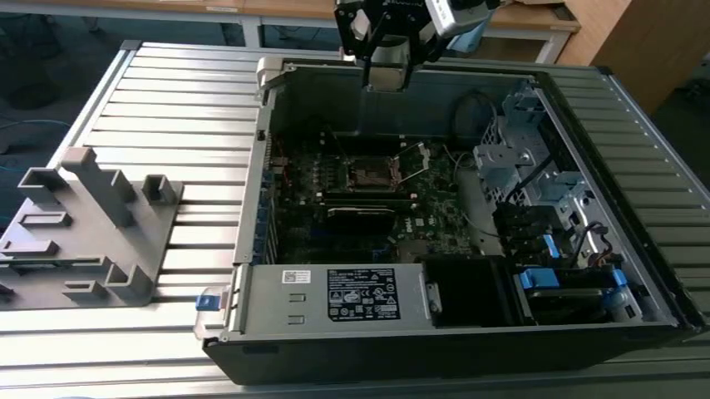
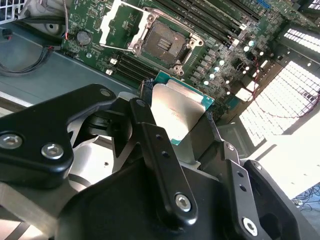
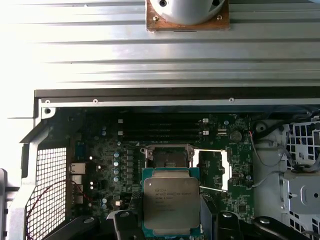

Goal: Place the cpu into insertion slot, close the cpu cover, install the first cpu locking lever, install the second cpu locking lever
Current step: 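Place the cpu into insertion slot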

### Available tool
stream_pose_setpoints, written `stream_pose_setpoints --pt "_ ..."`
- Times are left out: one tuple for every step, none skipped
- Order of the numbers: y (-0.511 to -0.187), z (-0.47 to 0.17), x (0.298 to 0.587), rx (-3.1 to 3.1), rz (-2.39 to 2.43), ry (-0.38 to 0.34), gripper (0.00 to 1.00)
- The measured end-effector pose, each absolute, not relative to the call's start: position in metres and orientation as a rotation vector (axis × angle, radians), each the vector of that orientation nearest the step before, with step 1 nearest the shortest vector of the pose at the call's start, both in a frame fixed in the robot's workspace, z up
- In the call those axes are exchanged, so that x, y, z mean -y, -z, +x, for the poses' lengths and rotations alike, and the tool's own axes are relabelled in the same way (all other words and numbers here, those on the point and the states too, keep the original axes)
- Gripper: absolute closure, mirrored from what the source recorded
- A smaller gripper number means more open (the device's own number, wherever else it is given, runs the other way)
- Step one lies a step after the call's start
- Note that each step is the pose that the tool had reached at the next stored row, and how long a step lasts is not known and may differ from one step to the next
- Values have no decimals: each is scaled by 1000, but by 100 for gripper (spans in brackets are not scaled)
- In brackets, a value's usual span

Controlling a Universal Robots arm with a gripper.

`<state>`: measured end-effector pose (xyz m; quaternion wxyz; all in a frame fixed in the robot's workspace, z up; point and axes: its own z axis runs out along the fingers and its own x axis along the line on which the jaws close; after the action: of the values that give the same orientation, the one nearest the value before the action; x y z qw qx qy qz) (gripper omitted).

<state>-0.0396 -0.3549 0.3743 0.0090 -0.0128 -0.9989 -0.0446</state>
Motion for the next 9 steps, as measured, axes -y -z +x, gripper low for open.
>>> stream_pose_setpoints --pt "-374 -40 355 3120 -40 139 46" --pt "-374 -40 355 3120 -40 139 46" --pt "-374 -40 355 3120 -40 140 46" --pt "-374 -40 355 3120 -40 139 46" --pt "-374 -40 355 3120 -40 140 46" --pt "-374 -40 355 3120 -40 140 46" --pt "-374 -40 355 3120 -40 139 46" --pt "-373 -40 355 3120 -40 140 46" --pt "-373 -40 355 3120 -40 140 46"
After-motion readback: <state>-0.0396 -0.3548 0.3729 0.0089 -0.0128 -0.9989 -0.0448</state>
